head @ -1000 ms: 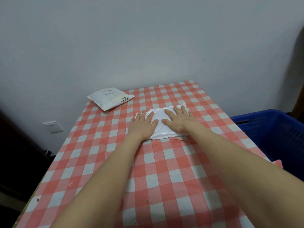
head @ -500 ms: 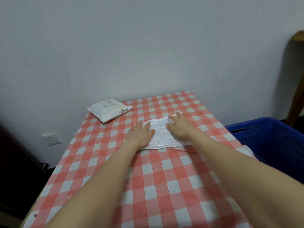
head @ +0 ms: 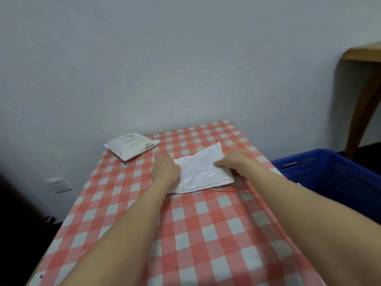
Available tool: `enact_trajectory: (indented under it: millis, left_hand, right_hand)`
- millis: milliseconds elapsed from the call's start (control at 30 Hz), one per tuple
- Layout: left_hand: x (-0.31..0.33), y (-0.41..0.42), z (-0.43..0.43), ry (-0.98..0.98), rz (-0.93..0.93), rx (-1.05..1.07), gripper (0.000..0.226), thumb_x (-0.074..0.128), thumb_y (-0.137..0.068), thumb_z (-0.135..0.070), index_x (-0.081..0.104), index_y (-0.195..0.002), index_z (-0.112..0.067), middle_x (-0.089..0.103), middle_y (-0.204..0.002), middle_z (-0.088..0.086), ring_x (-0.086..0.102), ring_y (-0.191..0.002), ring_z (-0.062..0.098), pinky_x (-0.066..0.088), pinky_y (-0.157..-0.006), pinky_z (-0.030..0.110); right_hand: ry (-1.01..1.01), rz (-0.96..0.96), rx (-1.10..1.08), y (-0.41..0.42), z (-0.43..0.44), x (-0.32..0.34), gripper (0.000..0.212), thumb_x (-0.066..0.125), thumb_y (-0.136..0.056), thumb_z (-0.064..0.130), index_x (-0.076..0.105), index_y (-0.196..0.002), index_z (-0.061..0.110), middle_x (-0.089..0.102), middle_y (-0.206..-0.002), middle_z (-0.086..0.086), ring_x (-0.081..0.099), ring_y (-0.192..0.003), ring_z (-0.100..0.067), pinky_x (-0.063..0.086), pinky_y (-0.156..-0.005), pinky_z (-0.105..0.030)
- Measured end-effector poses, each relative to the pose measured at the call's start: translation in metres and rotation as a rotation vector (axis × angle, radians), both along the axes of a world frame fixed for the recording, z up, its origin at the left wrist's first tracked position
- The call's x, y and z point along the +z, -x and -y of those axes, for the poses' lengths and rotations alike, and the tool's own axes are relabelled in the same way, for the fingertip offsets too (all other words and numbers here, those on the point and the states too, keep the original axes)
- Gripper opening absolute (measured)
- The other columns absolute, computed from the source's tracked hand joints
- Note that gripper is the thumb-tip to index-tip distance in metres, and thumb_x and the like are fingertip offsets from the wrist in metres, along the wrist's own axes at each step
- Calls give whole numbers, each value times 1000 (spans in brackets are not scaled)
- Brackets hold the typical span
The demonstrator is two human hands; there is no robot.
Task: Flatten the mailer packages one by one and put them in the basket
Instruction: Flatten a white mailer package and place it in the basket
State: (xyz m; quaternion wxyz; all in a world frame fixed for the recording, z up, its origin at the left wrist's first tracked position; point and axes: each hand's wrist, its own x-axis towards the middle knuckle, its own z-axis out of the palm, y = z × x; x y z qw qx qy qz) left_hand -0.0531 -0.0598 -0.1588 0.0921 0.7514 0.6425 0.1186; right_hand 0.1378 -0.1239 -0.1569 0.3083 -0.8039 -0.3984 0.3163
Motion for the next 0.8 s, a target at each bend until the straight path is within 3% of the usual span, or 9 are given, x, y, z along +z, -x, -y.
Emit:
enact_trajectory:
  millis: [67, 133, 233, 367, 400, 533, 700, 800]
  left_hand:
    - [4, -4, -1, 8, 56, 27, 52, 43, -95, -21, 27, -143, -7, 21, -150, 10, 45, -124, 32, 42, -88, 39]
    - [10, -9, -1, 18, 142, 45, 59, 47, -96, -27, 21, -146, -7, 22, -150, 13, 40, -129, 34, 41, -96, 41]
    - [17, -16, -3, 63, 335, 75, 73, 55, -93, -38, 19, -147, -6, 29, -149, 15, 39, -131, 34, 38, -101, 39]
    - [15, -28, -5, 237, 729, 170, 78, 72, -78, -48, 39, -133, -4, 59, -120, 15, 63, -99, 31, 53, -79, 37]
    - [15, -31, -6, 255, 783, 184, 79, 76, -74, -47, 42, -131, -3, 59, -121, 15, 62, -100, 32, 53, -81, 39]
    - [16, -53, -9, 279, 911, 164, 76, 82, -72, -34, 48, -128, 4, 58, -125, 10, 57, -112, 33, 47, -97, 42]
    - [10, -90, -17, 301, 1035, 139, 60, 82, -72, -29, 57, -115, 4, 67, -110, 12, 65, -95, 33, 53, -89, 46]
    - [3, -115, -27, 298, 1056, 100, 59, 81, -69, -32, 61, -113, 2, 68, -106, 14, 67, -91, 34, 55, -84, 50]
  right_hand:
    - [-60, -92, -48, -4, -1, 0, 17, 64, -88, 21, 56, -84, 6, 61, -84, -10, 60, -83, -26, 48, -75, -33]
    - [-129, -183, -106, -9, -4, 0, 15, 55, -91, 17, 58, -85, 4, 60, -76, -10, 60, -76, -26, 49, -73, -33]
    - [-231, -252, -176, -18, -7, -1, 27, 53, -94, 19, 60, -114, 3, 65, -101, -13, 63, -93, -29, 50, -80, -33]
    - [-307, -331, -257, -35, -3, 1, 25, 50, -96, 16, 60, -116, 3, 65, -106, -13, 63, -90, -26, 52, -78, -32]
    - [-312, -326, -269, -40, -1, 1, 26, 50, -96, 17, 60, -117, 6, 65, -109, -13, 64, -93, -27, 53, -82, -34]
    - [-335, -373, -335, -65, 11, -6, 24, 48, -95, 16, 65, -111, 14, 67, -111, -13, 65, -98, -30, 54, -87, -41]
    - [-406, -429, -408, -93, 27, -12, 20, 52, -95, 14, 66, -106, 5, 67, -104, -12, 63, -90, -26, 54, -89, -41]
    - [-393, -426, -444, -115, 37, -14, 22, 53, -95, 21, 66, -104, 6, 67, -106, -12, 64, -96, -28, 53, -92, -46]
